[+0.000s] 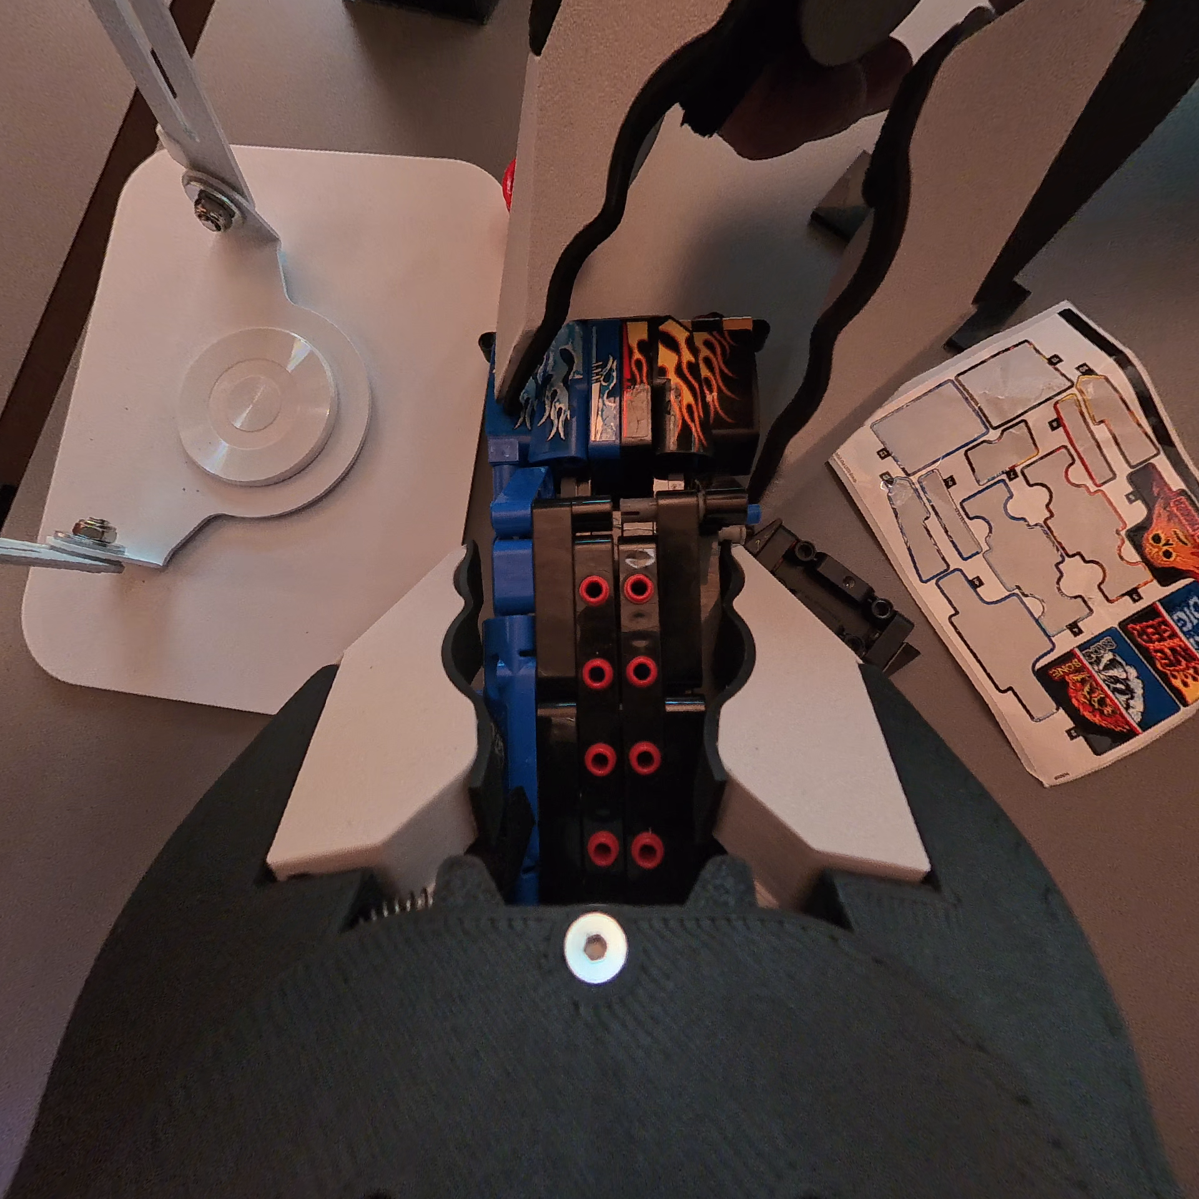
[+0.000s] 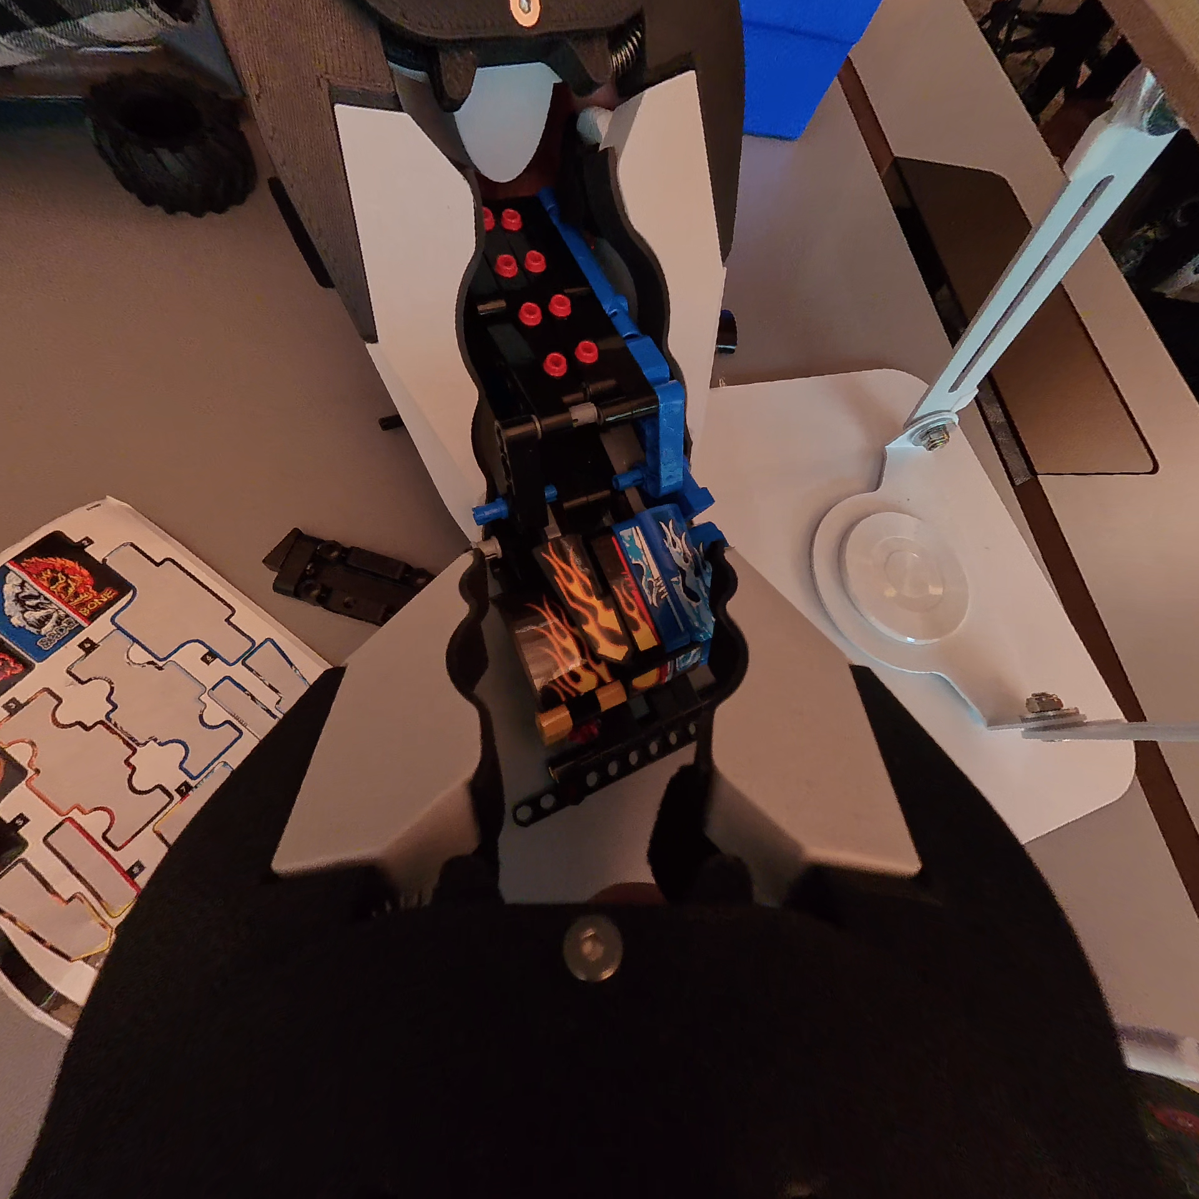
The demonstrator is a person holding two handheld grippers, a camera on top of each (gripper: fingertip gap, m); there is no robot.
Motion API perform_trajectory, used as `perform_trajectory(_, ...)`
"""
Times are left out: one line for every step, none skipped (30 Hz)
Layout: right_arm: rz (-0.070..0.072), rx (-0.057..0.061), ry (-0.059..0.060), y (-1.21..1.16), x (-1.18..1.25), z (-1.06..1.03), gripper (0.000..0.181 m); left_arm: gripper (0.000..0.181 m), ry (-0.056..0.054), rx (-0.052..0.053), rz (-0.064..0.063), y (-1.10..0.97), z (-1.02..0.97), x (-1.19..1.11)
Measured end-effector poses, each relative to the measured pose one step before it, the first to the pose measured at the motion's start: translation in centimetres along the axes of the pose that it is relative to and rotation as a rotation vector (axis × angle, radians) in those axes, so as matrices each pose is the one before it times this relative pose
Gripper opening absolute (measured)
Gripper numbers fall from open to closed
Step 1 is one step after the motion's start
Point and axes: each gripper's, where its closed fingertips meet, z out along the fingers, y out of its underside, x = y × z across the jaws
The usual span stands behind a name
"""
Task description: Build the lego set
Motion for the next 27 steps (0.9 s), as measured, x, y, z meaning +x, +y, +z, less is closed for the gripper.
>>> perform_trajectory(-0.0016,0.0,0.0011,-0.004,-0.011,0.027,0.068,0.072,0.0004,0.0001,-0.001,-0.001,0.002,-0.002)
perform_trajectory(-0.0019,-0.0013,0.0019,-0.006,-0.018,0.038,0.069,0.072,-0.0001,0.0001,0.0,-0.007,0.005,0.005)
perform_trajectory(-0.003,-0.003,0.0018,-0.002,-0.017,0.016,0.069,0.072,-0.0009,-0.0008,0.0014,0.005,-0.002,-0.001)
perform_trajectory(-0.0034,-0.0028,0.0016,0.008,-0.002,0.006,0.069,0.072,-0.001,-0.0007,0.0009,0.003,0.011,0.008)
perform_trajectory(-0.0014,-0.0013,0.0012,0.007,-0.008,0.011,0.069,0.072,-0.0015,-0.0009,0.0005,0.0,0.001,0.003)
perform_trajectory(-0.0018,-0.0013,0.0014,0.003,-0.013,0.012,0.069,0.071,-0.0019,-0.001,0.0007,0.008,0.008,-0.003)
perform_trajectory(-0.004,-0.0031,0.002,0.003,-0.011,0.007,0.069,0.071,-0.0015,-0.0011,0.0007,0.003,-0.001,0.003)
perform_trajectory(-0.0035,-0.0032,0.001,-0.015,-0.041,0.01,0.068,0.071,-0.0004,-0.001,0.0002,0.002,0.001,0.006)
perform_trajectory(-0.0018,-0.001,0.0004,-0.009,-0.024,0.008,0.068,0.071,0.0007,-0.0012,-0.001,0.001,0.005,0.009)
perform_trajectory(-0.0006,0.0009,-0.0001,0.0,-0.003,0.005,0.068,0.071,0.0002,-0.0008,-0.0002,0.012,0.007,-0.002)
perform_trajectory(-0.0006,0.0006,-0.0001,-0.001,0.0,0.01,0.068,0.071,0.0,-0.0012,-0.0003,0.0,0.004,0.009)
perform_trajectory(-0.0012,-0.0009,0.0004,-0.003,-0.011,0.006,0.068,0.071,-0.0003,-0.0008,0.0011,-0.001,0.002,0.002)
perform_trajectory(-0.0005,-0.0017,0.0002,-0.01,-0.008,0.01,0.068,0.07,0.0007,0.0008,-0.001,-0.005,0.003,-0.005)
perform_trajectory(-0.0009,-0.0016,-0.0001,0.001,-0.015,0.009,0.068,0.07,0.0008,0.0006,-0.0011,-0.002,0.001,-0.001)
perform_trajectory(-0.0014,-0.0005,0.0,-0.005,-0.017,0.001,0.067,0.07,0.0001,-0.0011,0.0005,-0.001,0.005,0.005)
perform_trajectory(-0.0015,-0.0001,0.0004,-0.002,-0.014,0.01,0.067,0.07,-0.0004,-0.0026,0.0008,0.019,0.007,0.003)
perform_trajectory(-0.0027,-0.0011,0.0002,-0.007,-0.033,0.001,0.067,0.07,-0.0002,-0.0008,0.0001,0.001,0.003,-0.004)
perform_trajectory(-0.0036,-0.0013,-0.0006,-0.021,-0.053,-0.003,0.065,0.069,0.0005,0.0001,-0.0004,-0.006,0.005,0.002)
perform_trajectory(-0.0021,-0.0004,-0.0002,-0.022,-0.04,0.014,0.065,0.069,0.0003,-0.0004,-0.0008,0.006,-0.002,-0.004)
perform_trajectory(-0.0012,-0.0001,0.0001,-0.002,-0.02,0.01,0.065,0.068,-0.0005,-0.0007,0.0003,-0.001,0.004,-0.009)
perform_trajectory(0.0,0.0006,-0.0004,-0.007,-0.019,-0.002,0.065,0.068,0.0003,-0.0004,-0.0003,0.0,0.002,-0.002)
perform_trajectory(0.0011,0.0022,-0.0005,-0.002,-0.006,0.016,0.065,0.069,0.0003,-0.0003,-0.0009,-0.006,0.007,-0.004)
perform_trajectory(0.0007,0.0019,-0.0004,-0.001,-0.001,0.001,0.065,0.068,-0.0005,-0.0009,-0.0006,0.008,-0.002,-0.01)
perform_trajectory(-0.0009,-0.0004,0.0003,0.001,-0.006,0.014,0.064,0.068,-0.0005,-0.0005,0.0006,0.002,0.001,-0.019)
perform_trajectory(-0.001,-0.0014,0.0005,0.007,-0.001,0.001,0.064,0.068,0.0003,0.0008,-0.0001,-0.011,0.006,-0.009)
perform_trajectory(-0.0011,-0.0002,0.0007,-0.006,-0.008,0.017,0.064,0.068,-0.0003,0.0,0.0004,0.006,0.008,-0.005)
perform_trajectory(-0.0008,0.0007,0.0009,0.003,0.012,0.003,0.064,0.068,-0.001,-0.001,0.0009,0.003,0.001,-0.021)
